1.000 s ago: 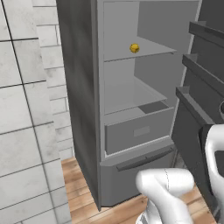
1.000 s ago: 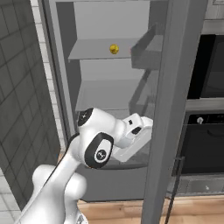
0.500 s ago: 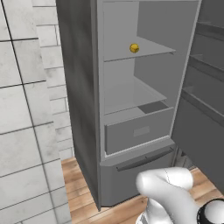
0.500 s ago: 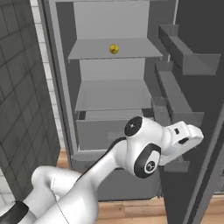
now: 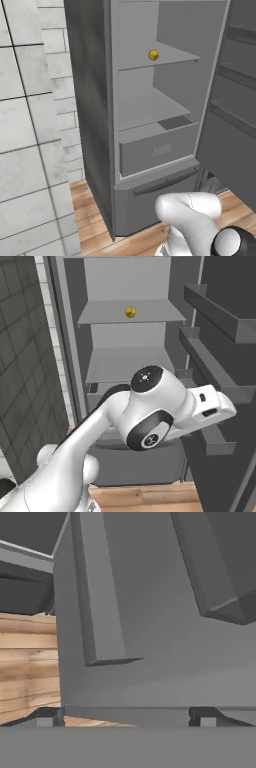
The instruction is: Retrieve a lemon from the fridge and place it on the cutting board with the fish.
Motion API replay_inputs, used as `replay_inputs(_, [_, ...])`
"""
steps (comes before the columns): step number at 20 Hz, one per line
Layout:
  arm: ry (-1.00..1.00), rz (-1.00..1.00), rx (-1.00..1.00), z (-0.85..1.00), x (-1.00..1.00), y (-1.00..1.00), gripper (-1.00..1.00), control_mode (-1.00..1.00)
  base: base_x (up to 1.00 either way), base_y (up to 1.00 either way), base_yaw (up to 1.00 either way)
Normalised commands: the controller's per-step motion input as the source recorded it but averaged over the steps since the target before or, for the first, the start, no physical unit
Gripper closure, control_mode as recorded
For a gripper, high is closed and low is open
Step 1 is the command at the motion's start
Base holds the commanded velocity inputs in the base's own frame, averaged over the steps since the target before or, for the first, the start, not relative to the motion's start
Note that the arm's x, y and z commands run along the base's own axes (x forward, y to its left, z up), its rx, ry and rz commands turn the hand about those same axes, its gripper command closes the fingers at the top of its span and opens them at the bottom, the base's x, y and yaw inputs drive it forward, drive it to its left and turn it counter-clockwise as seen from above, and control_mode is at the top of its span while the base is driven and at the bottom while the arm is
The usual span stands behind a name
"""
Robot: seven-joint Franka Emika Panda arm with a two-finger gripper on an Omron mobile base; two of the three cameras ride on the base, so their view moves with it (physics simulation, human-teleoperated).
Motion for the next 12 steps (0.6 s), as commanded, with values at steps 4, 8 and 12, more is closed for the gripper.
replay_inputs(4, [-0.07,-0.08,0.46,-0.05,-0.07,1.0,-1.0,-1.0,0.0,0.0,0.0])
replay_inputs(8, [-0.09,-0.27,0.54,-0.04,0.12,0.97,-1.0,-1.0,0.0,0.0,0.0])
replay_inputs(12, [-0.14,-0.37,0.35,0.01,0.37,0.9,-1.0,-1.0,0.0,0.0,0.0])
